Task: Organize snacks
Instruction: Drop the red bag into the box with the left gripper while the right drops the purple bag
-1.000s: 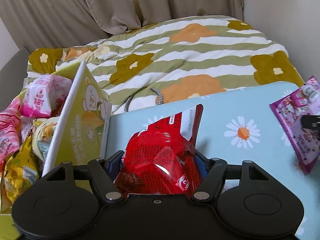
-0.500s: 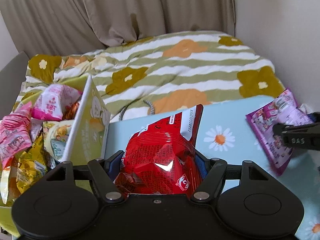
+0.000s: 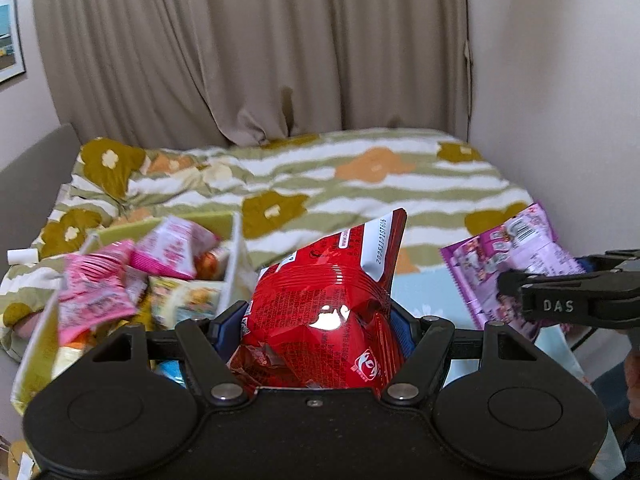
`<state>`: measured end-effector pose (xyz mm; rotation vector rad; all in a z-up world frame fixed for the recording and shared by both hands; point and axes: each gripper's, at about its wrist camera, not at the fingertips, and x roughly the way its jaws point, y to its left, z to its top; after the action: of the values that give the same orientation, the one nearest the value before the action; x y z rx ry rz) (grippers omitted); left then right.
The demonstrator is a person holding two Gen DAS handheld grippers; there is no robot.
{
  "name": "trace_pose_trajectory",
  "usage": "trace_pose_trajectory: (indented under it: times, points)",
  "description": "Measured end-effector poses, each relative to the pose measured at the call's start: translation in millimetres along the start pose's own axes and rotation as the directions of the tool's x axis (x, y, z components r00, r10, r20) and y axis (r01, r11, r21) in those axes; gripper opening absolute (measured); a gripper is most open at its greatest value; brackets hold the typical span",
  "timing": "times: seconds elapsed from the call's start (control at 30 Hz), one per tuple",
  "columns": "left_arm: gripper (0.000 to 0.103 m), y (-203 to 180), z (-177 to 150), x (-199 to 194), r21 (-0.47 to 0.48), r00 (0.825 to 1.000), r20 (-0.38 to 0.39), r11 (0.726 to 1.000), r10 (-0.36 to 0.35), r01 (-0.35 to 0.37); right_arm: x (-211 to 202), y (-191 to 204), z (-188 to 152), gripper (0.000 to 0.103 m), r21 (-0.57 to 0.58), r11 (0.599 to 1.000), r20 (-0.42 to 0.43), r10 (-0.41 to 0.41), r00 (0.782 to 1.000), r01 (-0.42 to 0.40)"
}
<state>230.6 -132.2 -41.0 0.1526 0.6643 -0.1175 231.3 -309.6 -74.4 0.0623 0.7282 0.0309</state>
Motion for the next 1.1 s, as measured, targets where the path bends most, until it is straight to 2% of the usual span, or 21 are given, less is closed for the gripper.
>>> trace_pose_trajectory:
  times: [0.13,0.27,0.47,0.67,0.77,0.83,0.87,0.93,0.97,1.1]
  points:
    - [0.075,30,-1,-28,-0.012,0.998,0.059,1.000,0.007,-0.007,-22,37,10,0.072,-0.004,0.999,0.054,0.038,0.998,-0.038]
    - [0.075,70,-5,-45,-0.030,0.996,0.085,0.999,0.019,-0.017,-40,80,17,0.072,-0.004,0.998,0.095,0.065,0.993,-0.064]
    - [0.075,138,-12,-56,-0.048,0.995,0.084,0.998,0.045,-0.041,-56,152,23,0.072,-0.002,0.996,0.120,0.085,0.989,-0.085]
    - [0.075,193,-16,-42,-0.028,0.997,0.063,0.999,0.044,-0.042,-53,216,29,0.072,0.018,0.997,0.120,0.077,0.990,-0.079]
    - [0.076,210,-19,-28,-0.015,0.999,0.047,1.000,0.021,-0.021,-48,237,31,0.072,0.037,0.997,0.121,0.056,0.991,-0.061]
    - [0.081,216,-21,-16,-0.006,1.000,0.029,1.000,0.000,0.001,-44,248,30,0.072,0.050,0.998,0.119,0.037,0.992,-0.044]
    - [0.084,219,-22,-13,-0.012,1.000,0.019,1.000,-0.020,0.020,-43,251,29,0.072,0.056,0.998,0.116,0.029,0.993,-0.036]
    - [0.100,225,-24,-8,-0.035,0.998,0.004,0.997,-0.065,0.065,-41,257,27,0.072,0.069,0.997,0.105,0.007,0.994,-0.014]
    - [0.103,229,-26,-10,-0.046,0.996,0.005,0.995,-0.091,0.092,-41,258,26,0.072,0.075,0.997,0.100,-0.003,0.995,-0.005]
    - [0.103,238,-30,-17,-0.083,0.990,-0.002,0.986,-0.144,0.143,-38,261,24,0.072,0.086,0.996,0.081,-0.034,0.996,0.027]
